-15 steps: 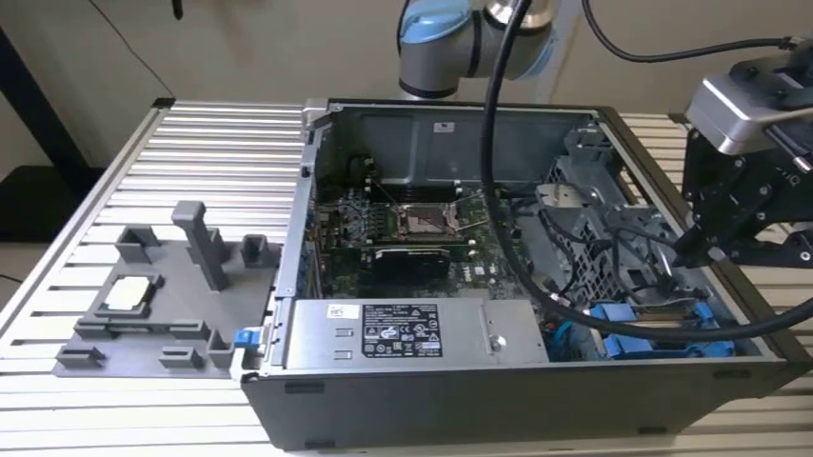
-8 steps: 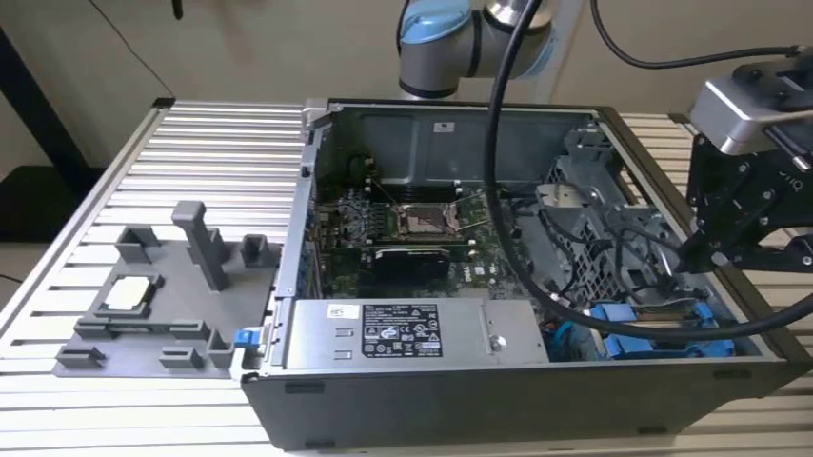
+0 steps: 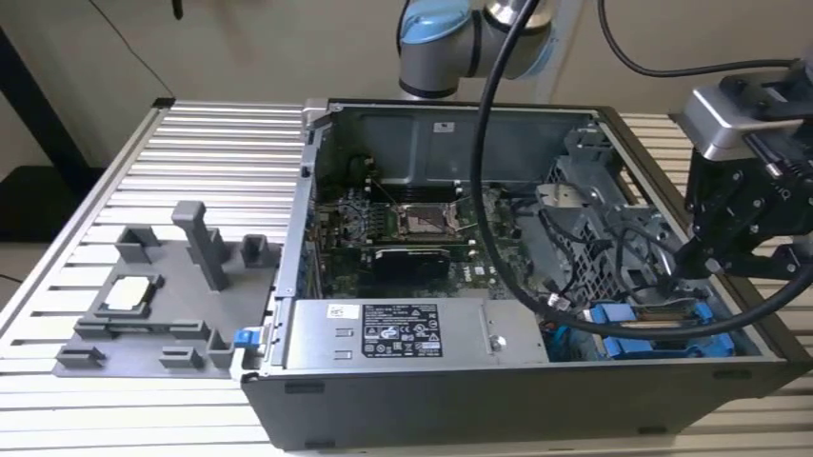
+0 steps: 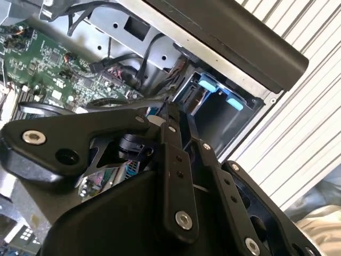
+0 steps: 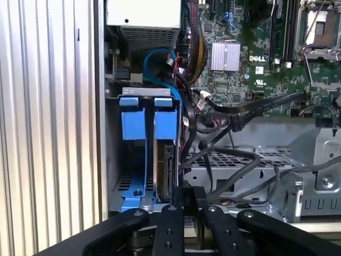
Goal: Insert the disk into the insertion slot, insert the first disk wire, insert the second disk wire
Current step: 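Insert the first disk wire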
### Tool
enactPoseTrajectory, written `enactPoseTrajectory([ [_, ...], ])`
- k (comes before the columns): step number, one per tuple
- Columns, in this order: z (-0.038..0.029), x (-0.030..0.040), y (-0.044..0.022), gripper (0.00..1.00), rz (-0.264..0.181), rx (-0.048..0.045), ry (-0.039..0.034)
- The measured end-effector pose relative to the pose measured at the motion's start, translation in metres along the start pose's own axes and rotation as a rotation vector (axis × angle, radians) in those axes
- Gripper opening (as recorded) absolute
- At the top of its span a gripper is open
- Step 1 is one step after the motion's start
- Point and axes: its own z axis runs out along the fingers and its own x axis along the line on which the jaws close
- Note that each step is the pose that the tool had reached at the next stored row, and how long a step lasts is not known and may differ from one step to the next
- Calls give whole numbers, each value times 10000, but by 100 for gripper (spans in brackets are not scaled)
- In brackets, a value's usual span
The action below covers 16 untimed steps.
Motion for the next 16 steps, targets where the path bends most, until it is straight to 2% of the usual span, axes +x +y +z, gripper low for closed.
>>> enactPoseTrajectory([
  [2, 18, 2, -1, 19, 115, -6, -5],
  [4, 30, 3, -19, 19, 139, -126, -1],
  [8, 44, 4, -100, 19, 184, -631, 2],
  [9, 47, 4, -118, 19, 193, -719, 3],
  [10, 52, 4, -133, 19, 196, -759, 3],
  [16, 110, 26, -139, 19, 411, -744, 6],
])
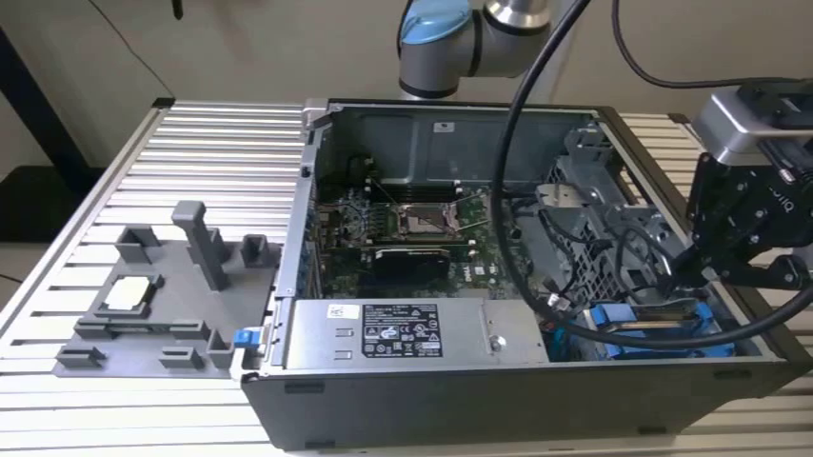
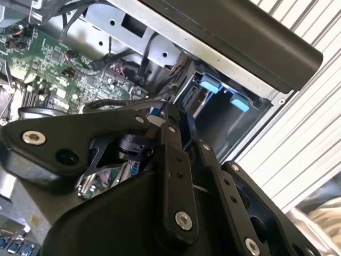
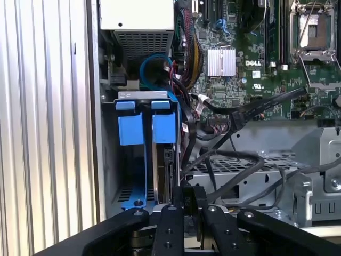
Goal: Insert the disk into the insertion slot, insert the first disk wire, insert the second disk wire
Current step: 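Insert the first disk wire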
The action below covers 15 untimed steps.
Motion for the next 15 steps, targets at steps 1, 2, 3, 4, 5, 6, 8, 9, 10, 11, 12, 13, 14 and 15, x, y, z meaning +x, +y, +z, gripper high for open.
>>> enactPoseTrajectory([
  [1, 10, 7, -1, 19, 34, 3, 0],
  [2, 21, 15, -3, 19, 60, 6, 0],
  [3, 34, 23, -6, 19, 83, 8, -3],
  [4, 46, 28, -9, 19, 107, 9, -6],
  [5, 57, 30, -11, 19, 133, 12, -7],
  [6, 68, 33, -13, 19, 160, 15, -5],
  [8, 90, 39, -18, 19, 212, 19, -6],
  [9, 100, 42, -21, 19, 232, 21, -6],
  [10, 110, 46, -25, 19, 250, 23, -6],
  [11, 121, 48, -28, 19, 257, 23, -5],
  [12, 134, 50, -30, 19, 258, 24, -5],
  [13, 147, 52, -32, 19, 259, 24, -7],
  [14, 157, 55, -35, 19, 259, 24, -6],
  [15, 162, 61, -36, 19, 259, 24, 0],
])
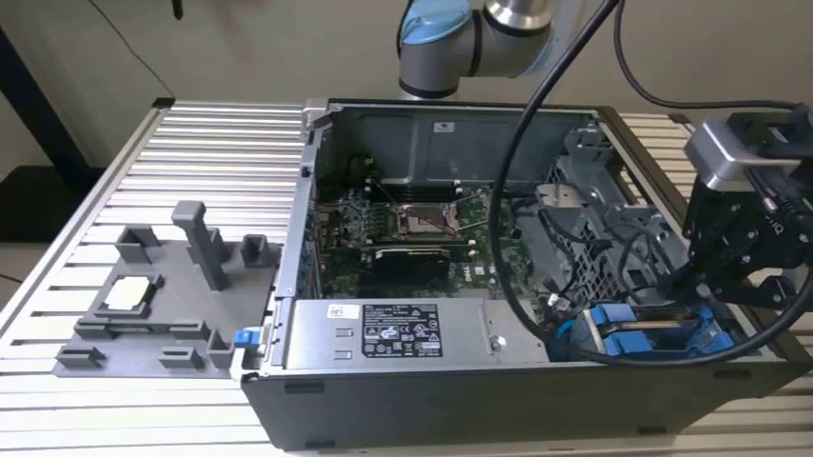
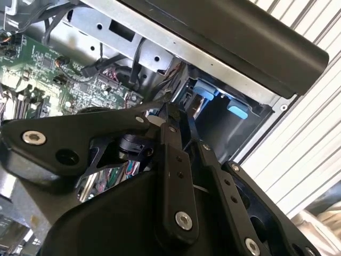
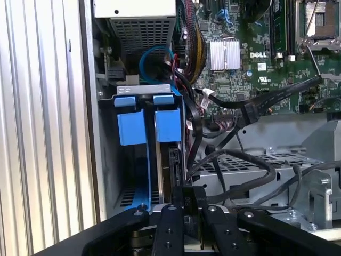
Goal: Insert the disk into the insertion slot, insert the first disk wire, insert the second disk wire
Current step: 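Insert the first disk wire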
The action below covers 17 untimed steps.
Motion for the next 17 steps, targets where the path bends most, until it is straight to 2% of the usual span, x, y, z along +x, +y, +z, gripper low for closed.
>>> enactPoseTrajectory([
  [11, 82, 28, -8, 19, 0, 2, 34],
  [17, 105, 30, -9, 19, 0, 4, 39],
])
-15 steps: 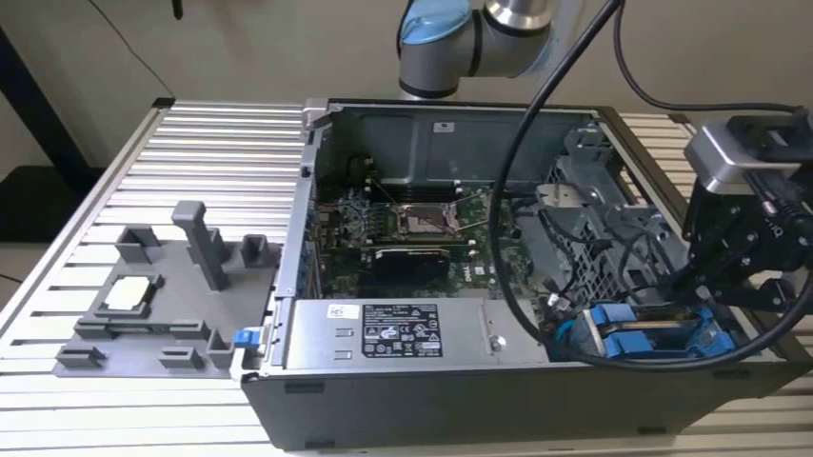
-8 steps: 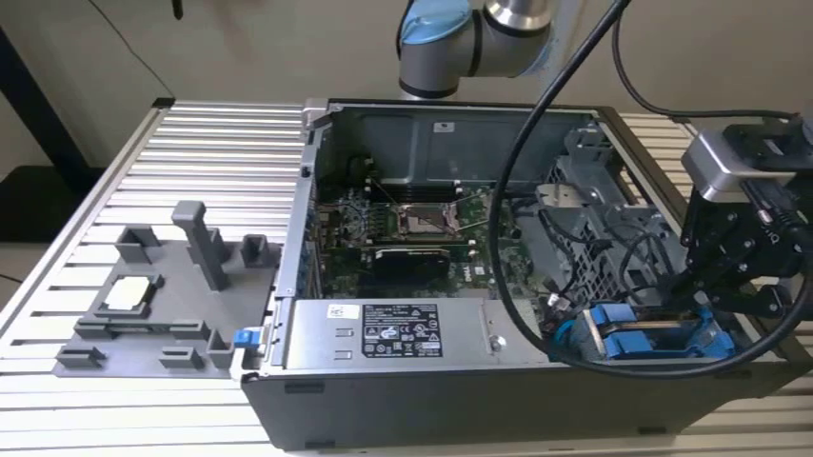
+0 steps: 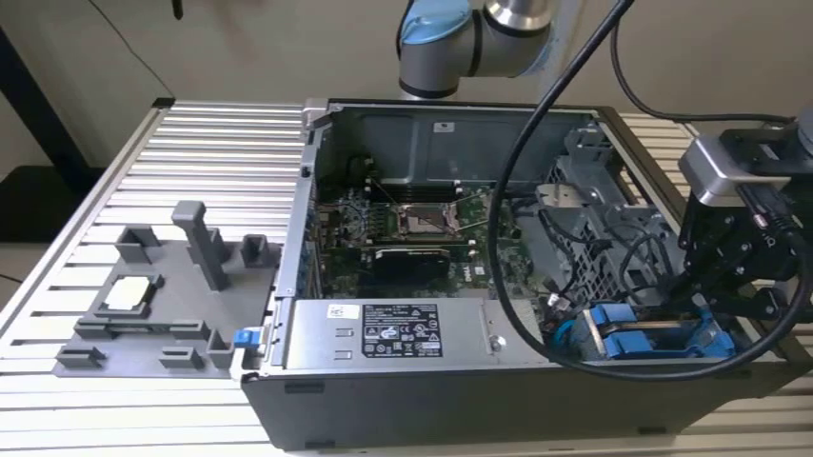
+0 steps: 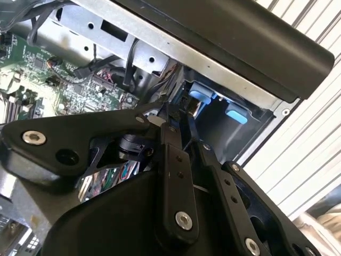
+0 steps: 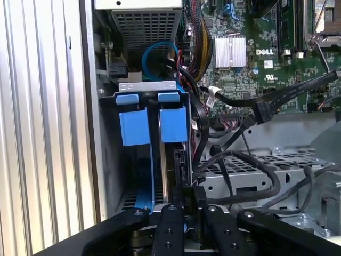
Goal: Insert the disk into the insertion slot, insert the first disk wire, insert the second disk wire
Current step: 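Insert the first disk wire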
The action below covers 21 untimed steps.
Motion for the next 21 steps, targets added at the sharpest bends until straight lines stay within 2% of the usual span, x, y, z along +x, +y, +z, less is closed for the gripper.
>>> enactPoseTrajectory([
  [5, 16, 3, -10, 19, -2, -1, -17],
  [9, 12, 6, -10, 19, 1, -3, -2],
  [14, 76, 11, -12, 19, 0, 0, 9],
  [21, 87, 13, -12, 20, 1, -2, -13],
])
